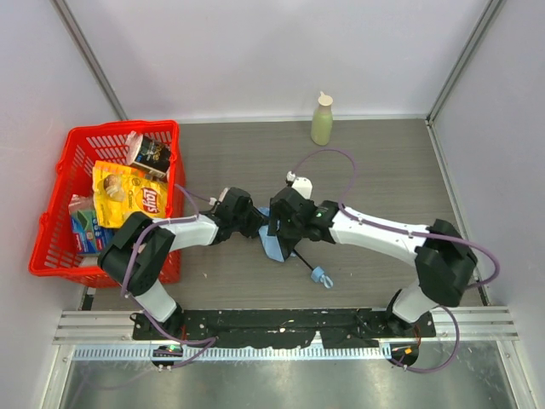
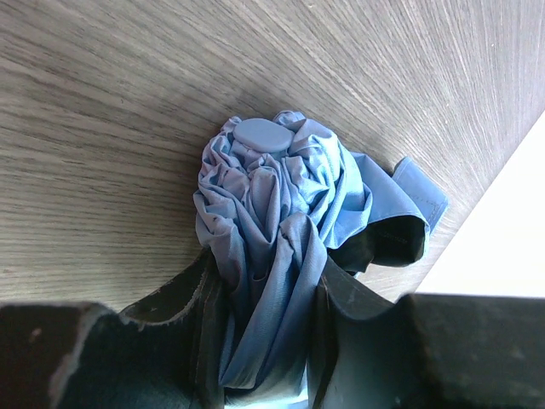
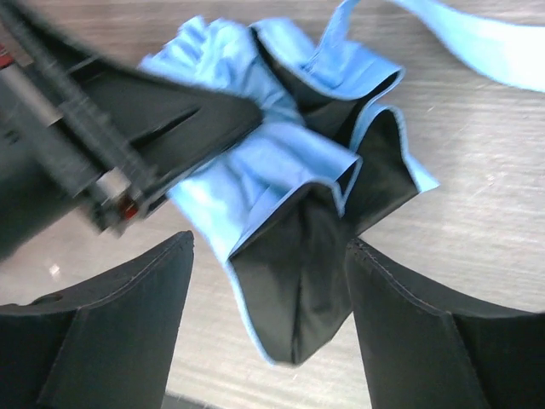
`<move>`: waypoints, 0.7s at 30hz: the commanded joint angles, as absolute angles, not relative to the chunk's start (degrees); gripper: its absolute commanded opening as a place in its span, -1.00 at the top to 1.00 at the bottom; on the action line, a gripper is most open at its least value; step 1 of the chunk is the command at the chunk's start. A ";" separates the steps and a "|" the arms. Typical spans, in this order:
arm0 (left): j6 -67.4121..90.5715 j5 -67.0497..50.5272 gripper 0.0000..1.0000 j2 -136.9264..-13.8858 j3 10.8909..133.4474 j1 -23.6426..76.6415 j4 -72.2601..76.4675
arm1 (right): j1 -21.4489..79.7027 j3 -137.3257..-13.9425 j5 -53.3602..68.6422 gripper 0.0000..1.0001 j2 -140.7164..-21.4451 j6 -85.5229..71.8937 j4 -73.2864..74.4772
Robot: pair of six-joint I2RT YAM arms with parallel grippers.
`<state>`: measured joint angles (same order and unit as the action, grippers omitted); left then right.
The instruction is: Put away the umbrella
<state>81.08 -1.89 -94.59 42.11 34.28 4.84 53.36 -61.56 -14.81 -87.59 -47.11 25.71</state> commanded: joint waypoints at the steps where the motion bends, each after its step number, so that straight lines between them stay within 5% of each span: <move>1: 78.22 4.48 1.00 -97.21 37.79 34.19 -13.01 | 53.09 -66.17 -26.10 -0.48 -92.46 -45.45 29.87; 5: 78.14 4.31 1.00 -97.21 37.88 34.10 -12.92 | 53.00 -64.17 -28.13 -0.33 -94.75 -45.26 32.60; 15: 77.52 3.69 1.00 -97.47 38.32 34.10 -12.39 | 56.43 -46.59 -20.91 -0.31 -76.29 -47.64 32.60; 21: 77.69 3.87 1.00 -96.50 37.18 34.10 -11.95 | 53.81 -52.80 -17.78 -0.34 -75.32 -40.34 31.47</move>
